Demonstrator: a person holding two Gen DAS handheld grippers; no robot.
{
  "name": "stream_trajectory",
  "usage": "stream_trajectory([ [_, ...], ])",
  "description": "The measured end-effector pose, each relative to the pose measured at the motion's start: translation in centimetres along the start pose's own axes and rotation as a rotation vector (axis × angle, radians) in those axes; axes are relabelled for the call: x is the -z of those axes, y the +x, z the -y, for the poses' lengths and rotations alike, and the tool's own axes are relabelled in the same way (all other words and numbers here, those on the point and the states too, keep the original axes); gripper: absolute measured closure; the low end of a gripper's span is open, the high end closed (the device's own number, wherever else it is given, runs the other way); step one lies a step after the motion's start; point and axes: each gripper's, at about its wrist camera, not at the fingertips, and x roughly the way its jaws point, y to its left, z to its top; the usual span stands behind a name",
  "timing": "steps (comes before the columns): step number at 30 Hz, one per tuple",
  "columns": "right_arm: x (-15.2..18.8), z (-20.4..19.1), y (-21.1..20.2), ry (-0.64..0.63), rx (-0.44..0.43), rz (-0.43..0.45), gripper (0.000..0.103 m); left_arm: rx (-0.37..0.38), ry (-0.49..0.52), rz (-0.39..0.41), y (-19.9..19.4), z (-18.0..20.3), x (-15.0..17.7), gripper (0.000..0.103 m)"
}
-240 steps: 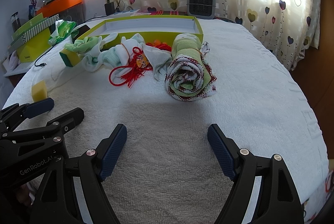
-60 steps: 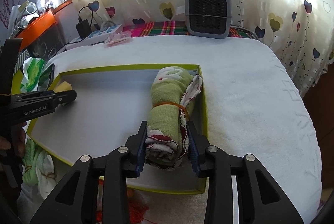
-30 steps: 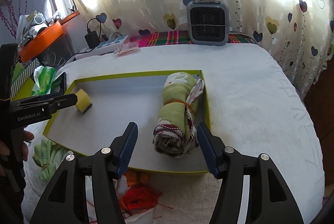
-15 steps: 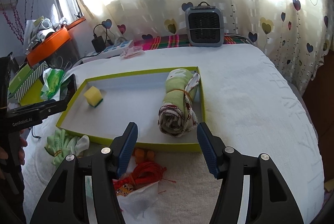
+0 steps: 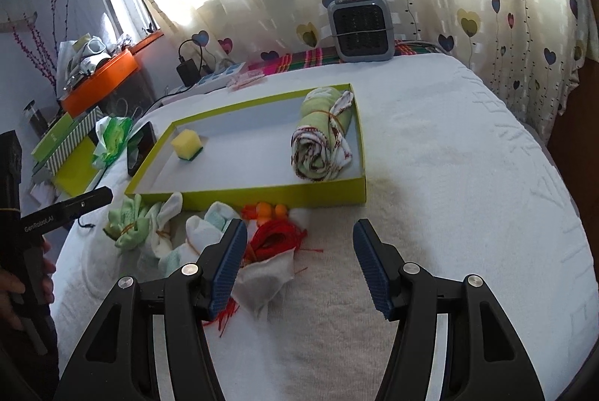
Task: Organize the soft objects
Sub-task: 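Move both tools back toward the remaining cloth bundles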
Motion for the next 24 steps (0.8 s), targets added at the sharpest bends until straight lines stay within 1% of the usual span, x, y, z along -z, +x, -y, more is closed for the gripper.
stream_trajectory([
  [5,1.4,-0.4,0.2,-0.003,-0.036,-0.02,0.043,0.012,-0.032,-0.001,-0.9,-0.8,1.6,0.041],
  [9,1.9,-0.7,0.5,-0.003,-0.059,-0.034,0.043,0.038,-0.038,-0.013,-1.1,-0.6,2.6,0.041],
  [14,2.3,-0.7,0.9,0.0,-0.05,-0.048,0.043,0.08,-0.039,-0.027,-0.8,0.0,3.5,0.041],
  [18,2.2,-0.6,1.3,0.012,-0.041,-0.059,0.043,0.099,-0.042,-0.05,-0.3,0.3,4.0,0.041],
  [24,2.5,-1.2,1.8,-0.004,-0.055,-0.073,0.043,0.116,-0.044,-0.061,-0.3,0.6,4.2,0.041],
])
